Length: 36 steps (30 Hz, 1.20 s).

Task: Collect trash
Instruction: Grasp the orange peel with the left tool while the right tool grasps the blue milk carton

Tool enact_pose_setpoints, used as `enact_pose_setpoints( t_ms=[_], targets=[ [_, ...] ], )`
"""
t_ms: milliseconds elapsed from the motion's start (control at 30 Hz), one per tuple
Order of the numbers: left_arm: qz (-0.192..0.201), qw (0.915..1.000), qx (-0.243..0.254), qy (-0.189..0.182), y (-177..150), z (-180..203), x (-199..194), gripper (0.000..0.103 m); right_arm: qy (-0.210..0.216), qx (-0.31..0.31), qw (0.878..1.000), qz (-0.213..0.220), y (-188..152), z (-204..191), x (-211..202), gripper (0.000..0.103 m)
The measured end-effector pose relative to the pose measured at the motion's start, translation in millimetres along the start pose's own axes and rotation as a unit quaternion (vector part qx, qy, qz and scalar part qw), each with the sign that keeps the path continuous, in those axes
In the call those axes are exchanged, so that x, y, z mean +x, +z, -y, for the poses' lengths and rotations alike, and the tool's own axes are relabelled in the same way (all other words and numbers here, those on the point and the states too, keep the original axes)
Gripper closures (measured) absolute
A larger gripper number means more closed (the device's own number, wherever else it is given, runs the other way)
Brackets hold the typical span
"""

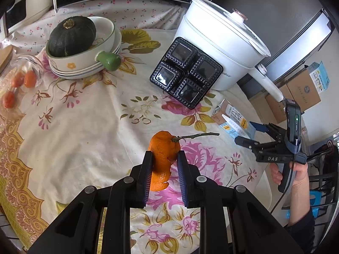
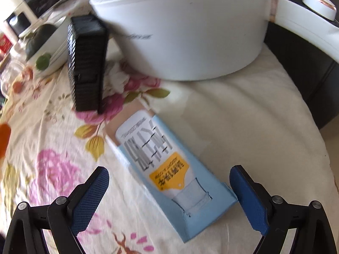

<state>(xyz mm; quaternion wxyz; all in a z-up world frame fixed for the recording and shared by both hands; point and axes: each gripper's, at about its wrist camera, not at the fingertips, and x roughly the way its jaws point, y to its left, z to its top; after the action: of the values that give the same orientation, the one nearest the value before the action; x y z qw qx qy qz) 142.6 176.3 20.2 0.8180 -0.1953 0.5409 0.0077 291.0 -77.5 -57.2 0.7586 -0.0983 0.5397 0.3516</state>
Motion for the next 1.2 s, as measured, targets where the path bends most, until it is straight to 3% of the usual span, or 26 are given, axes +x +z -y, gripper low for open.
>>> enact_pose_setpoints(
  t_ms=[67,267,433,533,633,667,800,1200],
  targets=[
    [0.001,1.0000,0.002,-0.001,0,2,-1,0.079,-0.001,-0.031,0.999,-0.008,-10,-12,-4,0.007],
    [0.003,0.9999,0.011,-0.005,-3,11,-3,0.079,-0.064,-0.099,0.993,-0.029,-28,-43,4,0.008],
    [0.010,0.9998,0.019,0.007,-7,14,-7,0.079,-0.098,-0.082,0.992,-0.016,-20,-44,6,0.009],
    [0.010,0.9997,0.016,0.017,-8,11,-6,0.079,-0.144,-0.057,0.987,-0.041,-16,-41,26,0.009],
    [0.008,0.9995,0.017,0.026,-9,11,-2,0.079,-0.099,0.015,0.994,-0.038,-16,-18,27,0.008],
    [0.010,0.9992,0.022,0.033,-9,13,-2,0.079,-0.103,0.025,0.994,-0.036,-16,-13,28,0.007],
    [0.020,0.9970,0.043,0.061,-10,20,-1,0.079,-0.107,0.019,0.994,-0.019,-22,-10,33,0.000],
    [0.028,0.9955,0.049,0.077,-12,24,-3,0.079,-0.115,0.033,0.993,-0.003,-35,-15,42,0.000]
  ],
)
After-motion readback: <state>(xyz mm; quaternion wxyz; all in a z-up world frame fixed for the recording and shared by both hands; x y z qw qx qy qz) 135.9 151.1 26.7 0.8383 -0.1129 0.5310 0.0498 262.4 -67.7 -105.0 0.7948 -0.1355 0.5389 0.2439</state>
